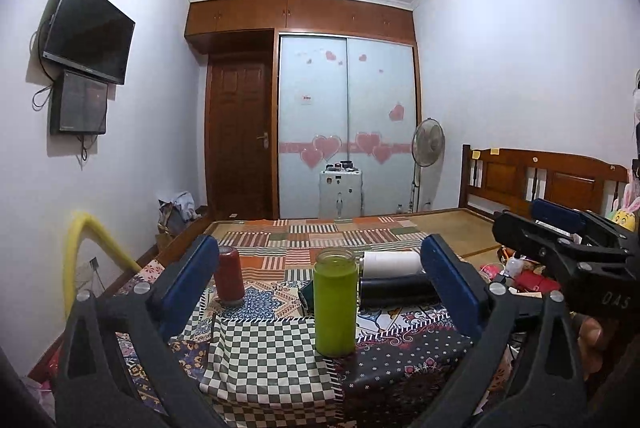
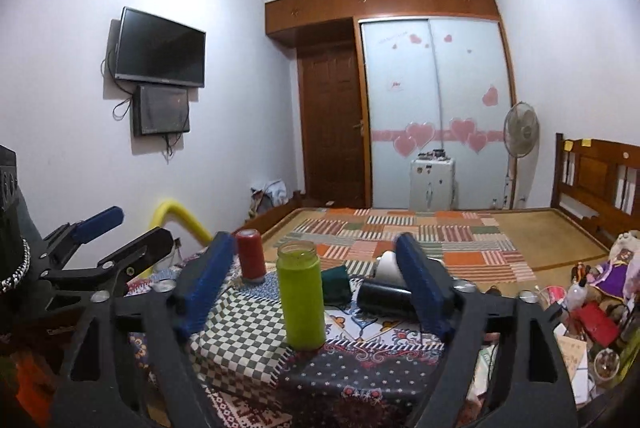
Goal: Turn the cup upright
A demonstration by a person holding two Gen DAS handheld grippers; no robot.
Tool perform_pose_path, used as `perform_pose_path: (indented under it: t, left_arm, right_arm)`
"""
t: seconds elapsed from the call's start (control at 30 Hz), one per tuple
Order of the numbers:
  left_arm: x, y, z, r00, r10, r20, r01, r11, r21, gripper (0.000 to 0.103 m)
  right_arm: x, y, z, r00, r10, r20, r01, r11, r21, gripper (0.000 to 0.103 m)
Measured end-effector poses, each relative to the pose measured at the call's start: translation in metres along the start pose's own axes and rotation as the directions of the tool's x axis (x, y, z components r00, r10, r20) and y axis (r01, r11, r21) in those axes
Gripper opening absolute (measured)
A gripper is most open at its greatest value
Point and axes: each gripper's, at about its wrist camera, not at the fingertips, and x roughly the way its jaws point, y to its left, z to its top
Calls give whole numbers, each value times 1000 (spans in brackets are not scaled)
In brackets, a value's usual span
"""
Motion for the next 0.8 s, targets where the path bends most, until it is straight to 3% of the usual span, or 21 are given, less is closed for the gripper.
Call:
perform_pose_path:
  t: [0.07,0.13,0.17,0.8]
  left_arm:
    - [-4,-2,0,1000,3,-3,-3,1000,2,103]
    - [-7,-3,1,1000,9,-5,-9,1000,2,103]
    - [-8,-4,1,1000,12,-4,-11,1000,3,103]
    - [-11,-2,-2,1000,21,2,-21,1000,0,103]
  right_arm:
    - [-2,3,-1,1000,-7,4,7,1000,-10,86]
    - [-4,4,-3,1000,-18,10,18,1000,-11,94]
    - [-7,4,-5,999,-27,18,27,1000,-6,103]
    - [-15,8,-12,997,-60,41,61,998,-26,103]
